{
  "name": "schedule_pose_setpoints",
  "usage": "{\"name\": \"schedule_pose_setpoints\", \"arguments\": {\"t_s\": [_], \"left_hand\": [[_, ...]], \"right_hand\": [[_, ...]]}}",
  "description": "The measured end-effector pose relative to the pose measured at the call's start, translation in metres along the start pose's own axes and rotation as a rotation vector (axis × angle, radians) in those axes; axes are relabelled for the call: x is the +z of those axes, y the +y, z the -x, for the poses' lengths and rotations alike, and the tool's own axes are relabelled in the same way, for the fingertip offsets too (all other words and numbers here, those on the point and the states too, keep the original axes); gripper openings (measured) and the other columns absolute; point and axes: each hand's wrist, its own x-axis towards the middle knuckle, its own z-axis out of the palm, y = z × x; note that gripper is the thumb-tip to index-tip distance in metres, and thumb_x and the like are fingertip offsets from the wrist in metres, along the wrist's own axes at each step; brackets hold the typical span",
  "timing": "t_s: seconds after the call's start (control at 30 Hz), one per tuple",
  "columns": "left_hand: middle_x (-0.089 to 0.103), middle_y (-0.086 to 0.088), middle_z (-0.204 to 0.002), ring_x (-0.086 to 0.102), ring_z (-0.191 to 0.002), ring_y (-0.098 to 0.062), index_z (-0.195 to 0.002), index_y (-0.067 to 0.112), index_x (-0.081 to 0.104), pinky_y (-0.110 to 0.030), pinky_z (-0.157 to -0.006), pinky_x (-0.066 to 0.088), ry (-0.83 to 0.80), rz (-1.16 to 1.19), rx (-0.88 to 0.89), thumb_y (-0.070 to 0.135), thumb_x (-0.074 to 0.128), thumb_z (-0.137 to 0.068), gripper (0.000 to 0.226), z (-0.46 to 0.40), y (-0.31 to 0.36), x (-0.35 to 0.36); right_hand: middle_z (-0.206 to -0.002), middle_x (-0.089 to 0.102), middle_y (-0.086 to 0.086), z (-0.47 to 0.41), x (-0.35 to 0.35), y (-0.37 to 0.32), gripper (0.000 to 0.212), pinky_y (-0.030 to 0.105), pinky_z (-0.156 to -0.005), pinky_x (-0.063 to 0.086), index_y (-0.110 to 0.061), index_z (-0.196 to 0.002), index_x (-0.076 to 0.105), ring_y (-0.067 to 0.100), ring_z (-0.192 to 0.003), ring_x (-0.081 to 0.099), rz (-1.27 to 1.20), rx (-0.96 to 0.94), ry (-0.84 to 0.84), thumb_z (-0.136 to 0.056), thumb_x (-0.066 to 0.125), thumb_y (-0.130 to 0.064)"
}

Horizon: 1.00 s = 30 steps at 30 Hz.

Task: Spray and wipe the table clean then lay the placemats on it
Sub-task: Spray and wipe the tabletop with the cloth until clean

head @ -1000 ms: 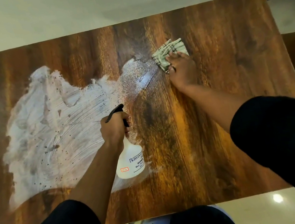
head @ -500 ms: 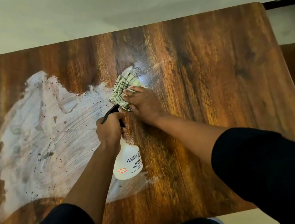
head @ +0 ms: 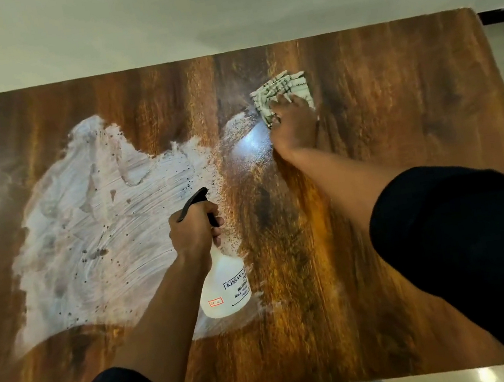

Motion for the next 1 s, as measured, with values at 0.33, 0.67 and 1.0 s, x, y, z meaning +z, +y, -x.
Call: {"name": "schedule_pose_setpoints", "arguments": {"t_s": [0.33, 0.67, 1.0], "left_hand": [[0.064, -0.014, -0.064, 0.043, -0.046, -0.018, -0.115, 0.004, 0.079, -0.028, -0.044, 0.038, -0.001, 0.05, -0.01, 0.007, 0.066, -0.079, 0.038, -0.009, -0.007, -0.032], [0.064, -0.013, -0.063, 0.044, -0.047, -0.019, -0.111, 0.021, 0.08, -0.028, -0.044, 0.038, -0.065, 0.066, 0.005, 0.005, 0.066, -0.082, 0.036, -0.012, -0.011, -0.081], [0.062, -0.016, -0.062, 0.042, -0.049, -0.023, -0.102, 0.01, 0.08, -0.03, -0.045, 0.036, -0.112, 0.034, -0.002, 0.004, 0.067, -0.083, 0.024, -0.004, -0.016, -0.107]], "right_hand": [[-0.152, 0.051, -0.005, 0.076, 0.043, -0.062, 0.045, 0.04, -0.117, 0.036, -0.028, -0.143, 0.057, 0.02, -0.143, 0.042, 0.135, -0.595, -0.328, -0.1, 0.057, -0.018], [-0.154, 0.049, 0.004, 0.035, 0.003, -0.02, 0.043, 0.032, -0.119, 0.032, -0.024, -0.142, 0.06, 0.027, -0.143, 0.043, 0.089, -0.008, -0.042, -0.1, 0.058, -0.013], [-0.148, 0.055, 0.0, 0.192, 0.07, -0.088, 0.044, 0.043, -0.12, 0.036, -0.026, -0.135, 0.064, 0.025, -0.141, 0.047, 0.073, -0.428, -0.266, -0.094, 0.065, -0.01]]}}
